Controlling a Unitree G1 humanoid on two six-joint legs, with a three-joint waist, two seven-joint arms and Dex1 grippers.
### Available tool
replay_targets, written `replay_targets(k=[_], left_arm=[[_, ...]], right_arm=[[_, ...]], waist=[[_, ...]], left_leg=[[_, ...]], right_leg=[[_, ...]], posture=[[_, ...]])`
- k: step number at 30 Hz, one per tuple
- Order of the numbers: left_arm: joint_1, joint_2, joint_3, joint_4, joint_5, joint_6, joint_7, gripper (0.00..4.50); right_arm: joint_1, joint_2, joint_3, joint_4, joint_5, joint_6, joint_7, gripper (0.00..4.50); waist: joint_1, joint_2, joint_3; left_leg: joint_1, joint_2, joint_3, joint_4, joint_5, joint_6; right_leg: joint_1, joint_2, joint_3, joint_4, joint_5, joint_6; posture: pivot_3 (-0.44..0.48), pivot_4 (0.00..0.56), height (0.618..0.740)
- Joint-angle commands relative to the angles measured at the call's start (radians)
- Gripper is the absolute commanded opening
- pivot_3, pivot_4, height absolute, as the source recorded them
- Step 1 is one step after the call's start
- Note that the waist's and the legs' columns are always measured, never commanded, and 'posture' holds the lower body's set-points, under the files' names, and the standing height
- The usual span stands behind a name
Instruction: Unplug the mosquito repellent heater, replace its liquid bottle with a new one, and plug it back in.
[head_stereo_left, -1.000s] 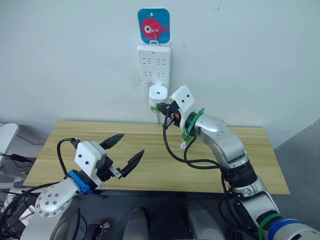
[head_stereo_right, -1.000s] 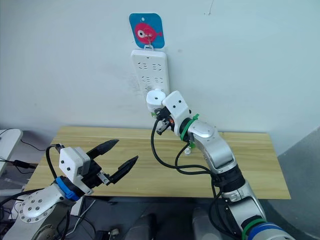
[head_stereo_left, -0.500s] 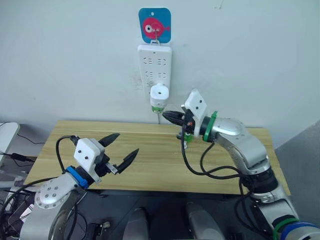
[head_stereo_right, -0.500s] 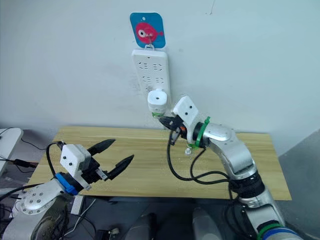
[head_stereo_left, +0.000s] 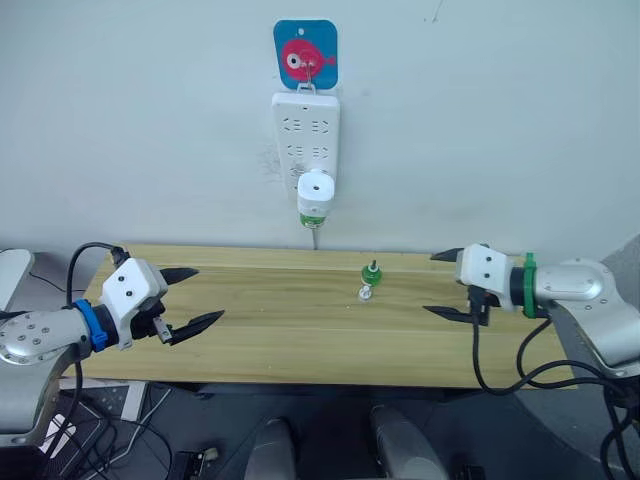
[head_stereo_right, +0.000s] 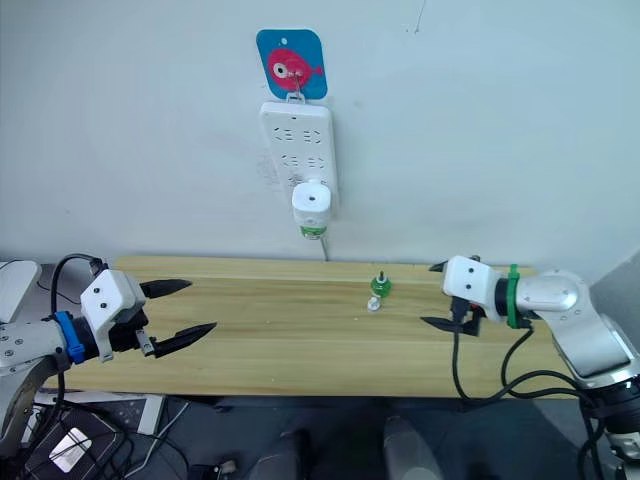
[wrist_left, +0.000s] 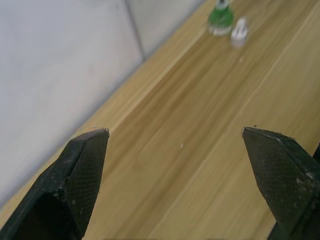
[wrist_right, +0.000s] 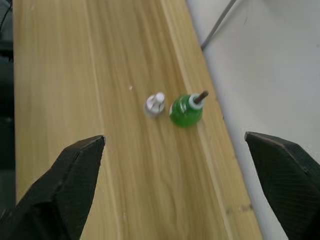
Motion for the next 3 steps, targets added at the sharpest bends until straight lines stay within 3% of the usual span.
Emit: replay_targets(k=[1,3], left_arm=[[-0.001,0.003,-0.004,0.016,0.036,-0.018,0.014,4.50],[-0.003,-0.010,0.010,0.038,0.010,-0.016,-0.004,4.50]], right_arm=[[-0.004,0.003,-0.042,-0.005,0.026,-0.024,0.016,4.48],[-0.007,0.008,-0.047,0.002,0.032,-0.018,0.022,4.48]], waist=[[0.000,-0.001,-0.003],[0.001,-0.002,-0.006]], left_leg=[[0.000,0.000,0.000,0.000,0.000,0.000],[0.000,0.000,0.000,0.001,0.000,0.000]], right_leg=[[0.000,0.000,0.000,0.000,0.000,0.000],[0.001,0.000,0.000,0.000,0.001,0.001]], posture=[[-0.041,0.072,0.740],[-0.039,0.067,0.740]])
